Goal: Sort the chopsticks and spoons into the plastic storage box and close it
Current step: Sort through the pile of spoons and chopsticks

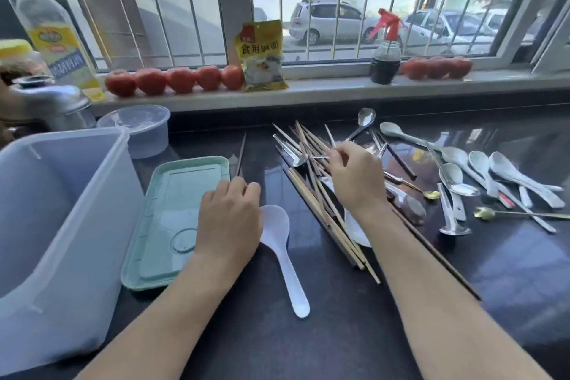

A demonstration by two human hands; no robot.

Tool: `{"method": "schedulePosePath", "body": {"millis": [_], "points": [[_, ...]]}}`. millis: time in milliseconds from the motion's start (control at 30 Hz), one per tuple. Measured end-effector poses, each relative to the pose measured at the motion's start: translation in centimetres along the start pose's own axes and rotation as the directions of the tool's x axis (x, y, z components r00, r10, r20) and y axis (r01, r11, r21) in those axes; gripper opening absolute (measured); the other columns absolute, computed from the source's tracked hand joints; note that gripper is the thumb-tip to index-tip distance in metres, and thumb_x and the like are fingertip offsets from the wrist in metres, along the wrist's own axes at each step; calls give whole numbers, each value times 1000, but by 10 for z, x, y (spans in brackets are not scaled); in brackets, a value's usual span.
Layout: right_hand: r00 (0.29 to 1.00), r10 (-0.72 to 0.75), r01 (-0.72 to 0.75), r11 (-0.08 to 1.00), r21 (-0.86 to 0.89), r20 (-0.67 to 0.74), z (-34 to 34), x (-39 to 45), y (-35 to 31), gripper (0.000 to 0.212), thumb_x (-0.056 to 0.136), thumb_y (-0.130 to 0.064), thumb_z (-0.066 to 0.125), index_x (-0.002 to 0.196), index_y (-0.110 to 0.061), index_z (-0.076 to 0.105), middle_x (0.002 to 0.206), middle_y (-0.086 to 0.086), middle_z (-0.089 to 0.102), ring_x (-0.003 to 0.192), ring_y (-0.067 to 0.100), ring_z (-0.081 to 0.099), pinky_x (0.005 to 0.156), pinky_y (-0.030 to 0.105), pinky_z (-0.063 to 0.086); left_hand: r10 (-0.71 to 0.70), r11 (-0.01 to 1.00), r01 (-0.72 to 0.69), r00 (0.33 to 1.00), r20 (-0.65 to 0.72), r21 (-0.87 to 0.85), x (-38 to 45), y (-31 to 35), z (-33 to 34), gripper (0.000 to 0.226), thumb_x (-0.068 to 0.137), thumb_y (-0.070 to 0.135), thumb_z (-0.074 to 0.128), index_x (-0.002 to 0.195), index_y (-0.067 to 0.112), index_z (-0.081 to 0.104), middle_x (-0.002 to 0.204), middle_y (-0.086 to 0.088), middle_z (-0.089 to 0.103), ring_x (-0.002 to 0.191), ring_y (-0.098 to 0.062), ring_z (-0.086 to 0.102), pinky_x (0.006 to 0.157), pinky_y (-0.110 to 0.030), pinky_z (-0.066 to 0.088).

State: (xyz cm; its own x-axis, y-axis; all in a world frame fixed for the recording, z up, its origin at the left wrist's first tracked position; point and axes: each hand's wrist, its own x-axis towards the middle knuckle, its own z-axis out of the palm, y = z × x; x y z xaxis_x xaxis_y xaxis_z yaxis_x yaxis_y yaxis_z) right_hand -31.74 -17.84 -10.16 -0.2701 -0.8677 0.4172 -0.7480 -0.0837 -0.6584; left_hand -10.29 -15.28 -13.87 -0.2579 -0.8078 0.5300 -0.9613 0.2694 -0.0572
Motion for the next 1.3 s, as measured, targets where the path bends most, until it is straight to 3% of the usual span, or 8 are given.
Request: {"method": "schedulePosePath", "body": {"millis": [100,333,500,733,933,1067,1167,1300], "points": [[1000,-2,3,999,-37,27,7,-2,8,20,102,-19,52,85,-21,62,69,-14,56,64,-2,51,52,9,33,-51,998,53,997,-54,36,3,-1,2,20,68,-1,68,76,14,58,76,-7,57,73,-33,52,68,-36,22],[990,113,-123,986,-113,-87,-16,8,34,21,98,-13,53,102,-14,73,90,1,70,85,20,63,74,28,46,60,994,-63,998,-37,-90,-3,12,3,5,80,12,60,78,16,63,79,-2,61,77,-30,56,68,-40,37],[992,123,-127,972,-198,-34,-10,5,38,26,96,-4,54,109,-14,73,106,6,70,92,18,59,79,27,44,57,998,-55,997,46,-45,5,13,0,11,82,18,63,73,17,58,73,-3,58,71,-30,54,62,-36,33],[995,95,-88,973,-214,21,14,1,32,23,95,-8,57,105,-18,75,108,3,68,102,20,61,84,25,44,-153,976,179,969,195,-127,44,19,9,16,102,25,44,88,20,47,85,-1,54,79,-27,50,63,-34,30],[990,123,-138,953,-269,-72,0,2,41,31,93,-2,52,110,-17,74,111,5,66,109,24,57,92,36,50,-110,981,129,985,132,-146,30,19,13,40,107,41,34,81,18,55,74,-7,64,68,-32,53,56,-33,33],[951,190,-288,830,-478,-244,-38,11,52,31,91,-2,52,112,-14,71,108,10,64,111,32,54,85,39,45,-49,992,62,992,116,-109,28,30,9,47,105,47,29,77,15,51,65,-7,57,57,-30,45,52,-30,25],[937,345,-276,622,-732,-60,-72,23,61,25,86,-6,57,108,-10,68,97,10,57,108,36,59,86,39,46,-60,993,72,990,126,-95,26,31,8,49,105,48,27,78,15,52,65,-5,56,56,-29,45,53,-30,26],[889,425,-58,471,-880,169,-83,30,67,25,85,-11,59,109,-14,64,108,10,63,110,32,58,87,38,43,-79,990,94,987,142,-105,25,31,11,50,104,50,27,82,16,57,72,-4,62,65,-29,53,59,-32,35]]}}
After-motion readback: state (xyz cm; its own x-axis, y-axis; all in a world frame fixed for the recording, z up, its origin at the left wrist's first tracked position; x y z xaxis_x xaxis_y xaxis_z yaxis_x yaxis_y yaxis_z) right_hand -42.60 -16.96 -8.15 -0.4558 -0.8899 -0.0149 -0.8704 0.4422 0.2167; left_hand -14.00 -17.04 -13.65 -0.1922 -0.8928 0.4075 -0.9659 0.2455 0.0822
